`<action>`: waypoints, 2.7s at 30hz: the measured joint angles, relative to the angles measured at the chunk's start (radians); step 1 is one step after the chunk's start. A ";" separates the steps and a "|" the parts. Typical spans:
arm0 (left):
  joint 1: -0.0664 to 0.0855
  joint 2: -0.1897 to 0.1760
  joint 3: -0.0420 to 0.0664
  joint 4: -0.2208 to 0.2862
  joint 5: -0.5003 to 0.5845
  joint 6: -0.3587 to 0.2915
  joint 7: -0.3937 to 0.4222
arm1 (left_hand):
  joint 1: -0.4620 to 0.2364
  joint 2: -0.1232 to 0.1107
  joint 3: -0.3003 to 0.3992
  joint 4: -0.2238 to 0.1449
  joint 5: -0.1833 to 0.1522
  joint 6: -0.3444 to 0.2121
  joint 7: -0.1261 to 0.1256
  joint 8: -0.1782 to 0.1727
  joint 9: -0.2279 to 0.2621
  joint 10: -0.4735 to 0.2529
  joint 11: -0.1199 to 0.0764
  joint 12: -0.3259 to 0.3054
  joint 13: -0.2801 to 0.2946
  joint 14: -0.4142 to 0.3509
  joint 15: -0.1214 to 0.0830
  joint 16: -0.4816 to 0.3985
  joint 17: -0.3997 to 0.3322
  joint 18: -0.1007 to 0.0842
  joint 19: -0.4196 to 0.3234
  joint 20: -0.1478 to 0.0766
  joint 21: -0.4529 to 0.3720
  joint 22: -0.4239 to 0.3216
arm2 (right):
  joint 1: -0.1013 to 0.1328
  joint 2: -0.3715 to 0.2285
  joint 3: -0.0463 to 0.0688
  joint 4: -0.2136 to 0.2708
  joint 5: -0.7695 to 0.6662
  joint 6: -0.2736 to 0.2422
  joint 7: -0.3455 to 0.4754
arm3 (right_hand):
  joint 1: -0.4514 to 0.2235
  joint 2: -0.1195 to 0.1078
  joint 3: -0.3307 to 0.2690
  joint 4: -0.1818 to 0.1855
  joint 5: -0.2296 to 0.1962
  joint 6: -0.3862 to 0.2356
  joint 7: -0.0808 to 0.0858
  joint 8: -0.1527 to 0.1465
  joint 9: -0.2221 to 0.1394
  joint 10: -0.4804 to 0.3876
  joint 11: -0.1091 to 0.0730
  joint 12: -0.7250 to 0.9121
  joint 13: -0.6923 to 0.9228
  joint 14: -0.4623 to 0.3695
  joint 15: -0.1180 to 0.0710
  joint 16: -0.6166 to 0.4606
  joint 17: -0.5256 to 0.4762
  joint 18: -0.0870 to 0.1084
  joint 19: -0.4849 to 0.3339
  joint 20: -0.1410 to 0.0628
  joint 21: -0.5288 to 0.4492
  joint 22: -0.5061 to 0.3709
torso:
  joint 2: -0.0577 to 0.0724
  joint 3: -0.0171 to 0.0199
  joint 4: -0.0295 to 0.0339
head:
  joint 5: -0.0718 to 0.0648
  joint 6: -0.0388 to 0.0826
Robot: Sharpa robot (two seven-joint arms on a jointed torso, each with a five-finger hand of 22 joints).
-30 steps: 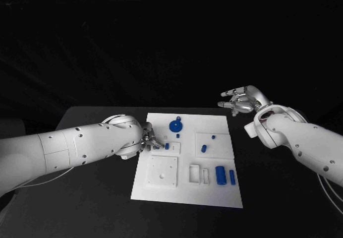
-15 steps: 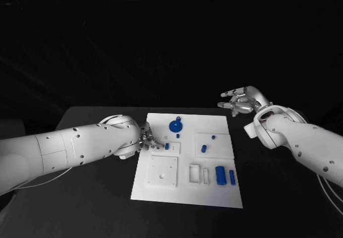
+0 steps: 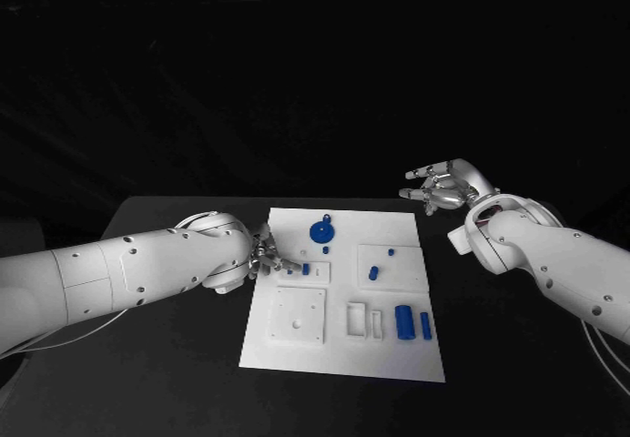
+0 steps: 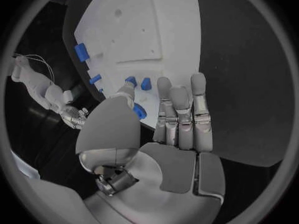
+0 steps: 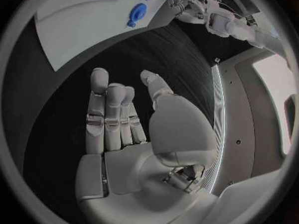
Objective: Assemble the parts on the task board
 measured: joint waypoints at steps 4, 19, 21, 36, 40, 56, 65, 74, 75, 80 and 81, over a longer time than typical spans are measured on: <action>-0.002 -0.020 0.014 0.016 0.010 -0.011 0.007 | 0.014 0.014 0.009 -0.003 0.000 -0.024 0.012 -0.007 -0.104 -0.020 0.013 -0.013 -0.016 -0.017 0.010 -0.010 -0.011 0.000 -0.011 0.011 -0.017 0.000 | -0.001 -0.001 0.000 0.000 0.000 0.000 0.000 | 0.000 0.000 0.000 0.000 0.000 0.000 0.000 0.000 0.000 0.000 0.000 0.000 0.000 0.000 0.000 0.000 0.000 0.000 0.000 0.000 0.000 0.000 | 0.000 0.0000 0.0000 | -0.001 0.003; 0.021 -0.010 0.055 0.025 0.091 -0.181 0.311 | 0.366 0.196 0.091 -0.413 0.172 0.127 0.083 -0.270 -0.535 -0.044 0.098 -0.612 -0.413 -0.100 0.078 -0.253 -0.112 0.033 -0.099 0.076 -0.138 -0.038 | -0.002 -0.002 0.000 -0.012 0.002 -0.001 0.003 | 0.000 0.000 0.003 0.003 0.000 0.000 0.000 0.000 0.000 -0.004 0.004 -0.004 -0.009 -0.009 0.004 -0.012 -0.005 0.000 0.000 0.000 -0.009 -0.007 | 0.000 0.0000 -0.0008 | -0.009 0.019; 0.022 0.011 0.055 0.013 0.082 -0.204 0.364 | 0.373 0.194 0.090 -0.430 0.133 0.136 0.084 -0.289 -0.547 -0.051 0.105 -0.632 -0.414 -0.096 0.082 -0.262 -0.113 0.039 -0.099 0.077 -0.131 -0.019 | -0.003 -0.001 0.000 -0.014 0.002 -0.001 0.004 | 0.000 0.000 0.013 0.001 0.000 -0.001 -0.001 0.000 0.000 -0.006 0.002 -0.025 -0.031 -0.016 0.004 -0.032 -0.025 0.000 0.002 0.002 -0.027 -0.023 | 0.000 0.0000 -0.0017 | -0.010 0.024; 0.016 0.151 0.003 -0.135 -0.217 -0.281 0.575 | 0.360 0.164 0.055 -0.433 0.010 0.125 0.063 -0.312 -0.578 -0.129 0.125 -0.636 -0.414 -0.024 0.086 -0.251 -0.086 0.055 -0.047 0.090 -0.143 -0.039 | -0.003 0.009 0.000 -0.016 0.007 -0.002 0.009 | 0.000 0.000 0.028 -0.008 0.000 0.010 0.003 0.000 0.000 -0.005 0.002 -0.042 -0.084 -0.016 0.004 -0.059 -0.084 0.000 0.004 0.004 -0.066 -0.093 | 0.002 0.0019 -0.0033 | -0.015 0.041; 0.005 0.173 -0.001 -0.162 -0.291 -0.277 0.589 | 0.349 0.153 0.045 -0.429 0.010 0.124 0.064 -0.312 -0.580 -0.177 0.133 -0.636 -0.414 -0.012 0.084 -0.224 -0.073 0.055 -0.037 0.091 -0.143 -0.028 | -0.003 0.009 0.000 -0.014 0.007 -0.001 0.010 | 0.000 0.000 0.028 -0.008 0.000 0.010 0.003 0.000 0.000 -0.005 0.002 -0.042 -0.084 -0.016 0.004 -0.059 -0.084 0.000 0.004 0.004 -0.066 -0.093 | 0.004 0.0012 -0.0033 | -0.017 0.042; -0.020 0.208 -0.005 -0.204 -0.436 -0.214 0.596 | 0.372 0.128 0.050 -0.384 0.027 0.106 0.069 -0.312 -0.580 -0.180 0.129 -0.636 -0.415 0.002 0.080 -0.113 -0.044 0.070 -0.009 0.087 -0.088 0.000 | -0.003 0.008 0.000 -0.002 0.009 -0.001 0.012 | 0.000 0.000 0.028 -0.008 0.000 0.009 0.002 0.000 0.000 -0.005 0.002 -0.042 -0.088 -0.016 0.004 -0.059 -0.088 0.000 0.004 0.004 -0.066 -0.097 | 0.011 -0.0018 -0.0061 | -0.020 0.042; -0.028 0.215 -0.005 -0.226 -0.467 -0.183 0.593 | 0.367 0.133 0.082 -0.404 0.031 0.110 0.073 -0.312 -0.580 -0.178 0.129 -0.636 -0.415 0.002 0.080 -0.105 -0.049 0.070 -0.013 0.083 -0.057 0.000 | -0.003 0.008 0.000 0.002 0.010 -0.001 0.012 | 0.000 0.000 0.028 -0.008 0.000 0.009 0.002 0.000 0.000 -0.005 0.002 -0.042 -0.088 -0.016 0.004 -0.059 -0.088 0.000 0.004 0.004 -0.066 -0.097 | 0.009 -0.0016 -0.0056 | -0.020 0.039; -0.035 0.222 -0.005 -0.250 -0.481 -0.174 0.591 | 0.364 0.137 0.112 -0.414 0.031 0.110 0.073 -0.312 -0.581 -0.160 0.125 -0.636 -0.415 0.002 0.080 -0.096 -0.050 0.070 -0.022 0.085 -0.022 0.000 | -0.003 0.007 0.000 0.004 0.010 -0.001 0.012 | -0.002 0.002 0.028 -0.008 0.000 0.009 0.002 0.000 0.000 -0.009 0.005 -0.037 -0.092 -0.019 0.001 -0.052 -0.093 0.000 0.004 0.004 -0.066 -0.101 | 0.009 -0.0018 -0.0056 | -0.022 0.039; -0.036 0.223 -0.005 -0.252 -0.482 -0.174 0.591 | 0.366 0.140 0.113 -0.415 0.031 0.110 0.073 -0.312 -0.581 -0.154 0.126 -0.636 -0.415 0.002 0.080 -0.094 -0.050 0.070 -0.022 0.085 -0.020 0.000 | -0.003 0.007 0.000 0.004 0.010 -0.001 0.012 | -0.003 0.003 0.028 -0.008 0.000 0.009 0.002 0.000 0.000 -0.011 0.004 -0.037 -0.093 -0.019 0.001 -0.053 -0.094 0.000 0.004 0.004 -0.066 -0.102 | 0.009 -0.0018 -0.0056 | -0.022 0.039; -0.039 0.225 -0.005 -0.265 -0.486 -0.173 0.590 | 0.362 0.144 0.134 -0.415 0.031 0.104 0.078 -0.312 -0.582 -0.151 0.127 -0.636 -0.415 0.006 0.077 -0.093 -0.051 0.070 -0.031 0.084 0.000 0.000 | -0.003 0.006 0.000 0.005 0.010 -0.001 0.012 | -0.004 0.004 0.028 -0.008 0.000 0.009 0.002 0.000 0.000 -0.013 0.002 -0.037 -0.093 -0.019 0.001 -0.053 -0.094 0.000 0.004 0.004 -0.066 -0.102 | 0.009 -0.0015 -0.0054 | -0.023 0.037; -0.040 0.226 -0.005 -0.266 -0.487 -0.173 0.590 | 0.362 0.144 0.135 -0.414 0.031 0.102 0.080 -0.312 -0.582 -0.151 0.127 -0.636 -0.415 0.006 0.077 -0.093 -0.051 0.070 -0.031 0.084 0.000 0.000 | -0.003 0.006 0.000 0.005 0.010 -0.001 0.012 | -0.004 0.004 0.028 -0.008 0.000 0.009 0.002 0.000 0.000 -0.013 0.002 -0.037 -0.093 -0.019 0.001 -0.053 -0.094 0.000 0.004 0.004 -0.066 -0.102 | 0.009 -0.0013 -0.0053 | -0.023 0.037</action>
